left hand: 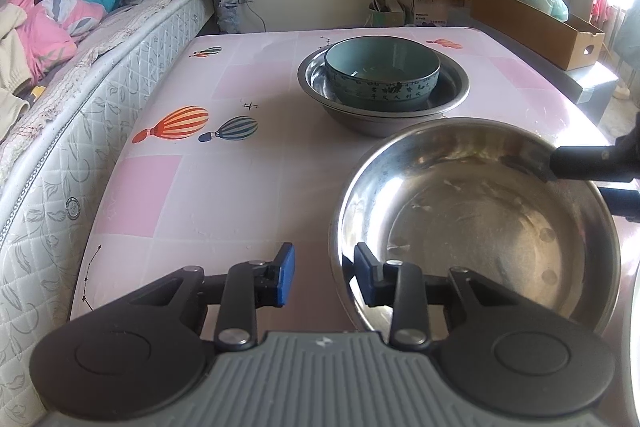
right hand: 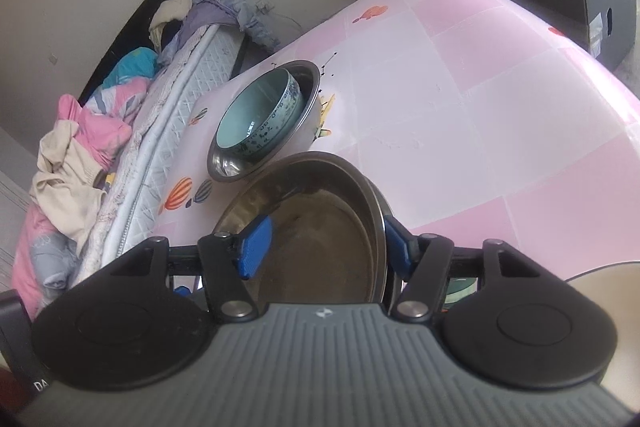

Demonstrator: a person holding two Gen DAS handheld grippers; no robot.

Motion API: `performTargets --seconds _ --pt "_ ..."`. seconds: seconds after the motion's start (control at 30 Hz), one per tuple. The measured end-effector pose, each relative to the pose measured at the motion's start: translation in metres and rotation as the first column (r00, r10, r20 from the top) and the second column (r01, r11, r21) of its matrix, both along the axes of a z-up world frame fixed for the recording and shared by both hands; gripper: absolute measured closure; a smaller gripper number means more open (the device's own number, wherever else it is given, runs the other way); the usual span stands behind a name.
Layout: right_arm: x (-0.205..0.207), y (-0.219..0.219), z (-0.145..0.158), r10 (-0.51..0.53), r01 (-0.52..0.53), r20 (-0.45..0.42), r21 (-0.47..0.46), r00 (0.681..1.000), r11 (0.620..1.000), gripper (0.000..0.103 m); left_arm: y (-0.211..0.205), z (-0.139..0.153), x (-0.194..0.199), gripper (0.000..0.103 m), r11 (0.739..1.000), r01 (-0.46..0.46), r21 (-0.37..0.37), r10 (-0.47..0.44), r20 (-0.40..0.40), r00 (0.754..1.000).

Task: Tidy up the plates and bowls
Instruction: 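Open both tools and release the steel bowl rim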

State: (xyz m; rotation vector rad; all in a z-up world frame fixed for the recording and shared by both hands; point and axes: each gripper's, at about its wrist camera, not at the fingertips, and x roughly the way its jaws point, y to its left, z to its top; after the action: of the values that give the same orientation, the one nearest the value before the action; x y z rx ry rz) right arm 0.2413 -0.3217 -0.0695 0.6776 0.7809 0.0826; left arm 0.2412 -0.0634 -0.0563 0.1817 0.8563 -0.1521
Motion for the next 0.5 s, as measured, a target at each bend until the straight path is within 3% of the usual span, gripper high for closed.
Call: performTargets --seconds 0.17,0.3,0.5 --pt "0.0 -0.006 0.0 -0.009 0.009 -0.004 0.035 1.0 0.999 0.043 -0.001 0.0 0.001 0.069 1.0 -0.002 -0.004 0.002 -0.004 1.0" --pt "-0.002 -0.008 0.007 -0.041 0.041 0.006 -0.029 0.999 0.999 0.041 -0.001 -0.001 0.002 0.069 1.0 -0.003 -0.001 0.003 -0.005 1.0" --pt "-0.006 -0.017 0.009 -0.073 0.074 0.02 -0.044 0.997 0.996 0.04 0.001 -0.001 0.001 0.069 1.0 -0.005 -0.013 0.005 -0.007 1.0"
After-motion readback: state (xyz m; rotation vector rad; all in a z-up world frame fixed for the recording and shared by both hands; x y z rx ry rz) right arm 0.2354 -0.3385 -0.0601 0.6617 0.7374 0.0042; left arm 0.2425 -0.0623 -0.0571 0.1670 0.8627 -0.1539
